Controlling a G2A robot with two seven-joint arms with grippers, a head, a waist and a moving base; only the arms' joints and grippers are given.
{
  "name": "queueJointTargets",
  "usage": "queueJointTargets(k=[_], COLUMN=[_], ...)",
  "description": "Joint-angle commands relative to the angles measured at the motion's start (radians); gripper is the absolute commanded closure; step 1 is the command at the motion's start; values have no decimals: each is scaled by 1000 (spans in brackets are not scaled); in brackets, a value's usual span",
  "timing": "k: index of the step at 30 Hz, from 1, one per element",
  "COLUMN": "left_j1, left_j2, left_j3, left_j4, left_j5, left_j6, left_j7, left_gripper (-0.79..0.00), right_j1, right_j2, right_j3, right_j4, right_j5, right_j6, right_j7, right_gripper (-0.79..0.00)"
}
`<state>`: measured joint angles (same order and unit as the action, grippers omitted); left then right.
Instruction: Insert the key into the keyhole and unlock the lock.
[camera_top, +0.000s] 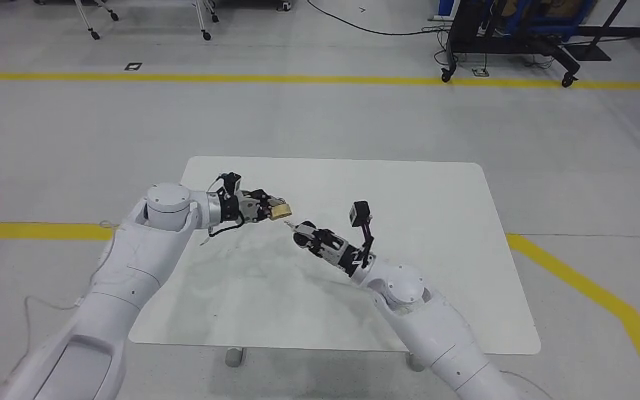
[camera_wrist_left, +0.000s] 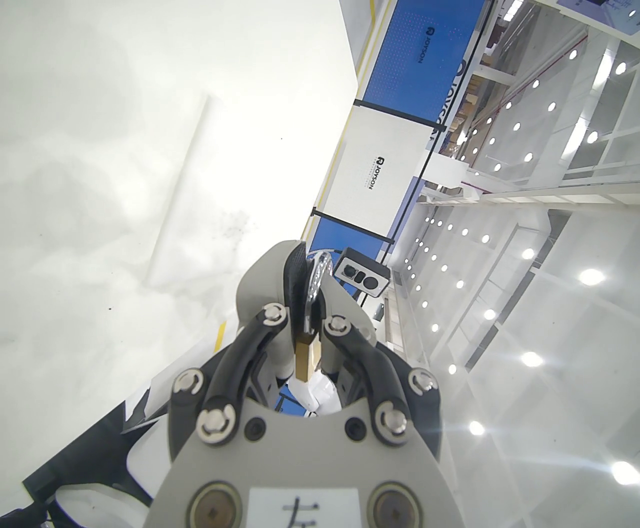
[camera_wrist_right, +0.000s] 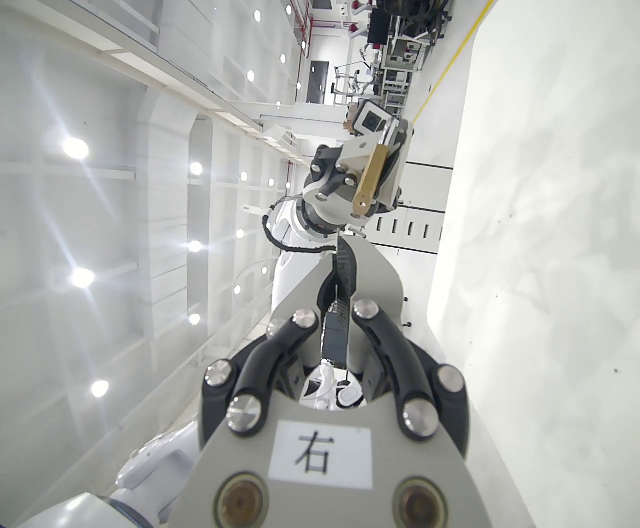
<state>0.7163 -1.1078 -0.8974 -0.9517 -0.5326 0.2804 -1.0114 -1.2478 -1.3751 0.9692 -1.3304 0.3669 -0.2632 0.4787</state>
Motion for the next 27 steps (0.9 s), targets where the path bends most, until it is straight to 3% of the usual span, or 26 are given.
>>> queueJointTargets(k=[1, 13, 27], left_j1=[3, 23, 60], left_j2=[0, 1, 5], left_j3=[-2, -16, -51], left_j4=[-10, -44, -105], left_j5=[5, 30, 58], left_j6=[-4, -12, -15], left_j7=[3, 8, 91], left_gripper=[0, 0, 0], right_j1=[-3, 6, -10], right_j2=[-2, -17, -23], right_j3=[-4, -6, 0], right_j4=[-5, 22, 7], right_j5=[13, 46, 30], right_j6=[24, 43, 40], right_j7=[-8, -94, -133], right_gripper=[0, 0, 0])
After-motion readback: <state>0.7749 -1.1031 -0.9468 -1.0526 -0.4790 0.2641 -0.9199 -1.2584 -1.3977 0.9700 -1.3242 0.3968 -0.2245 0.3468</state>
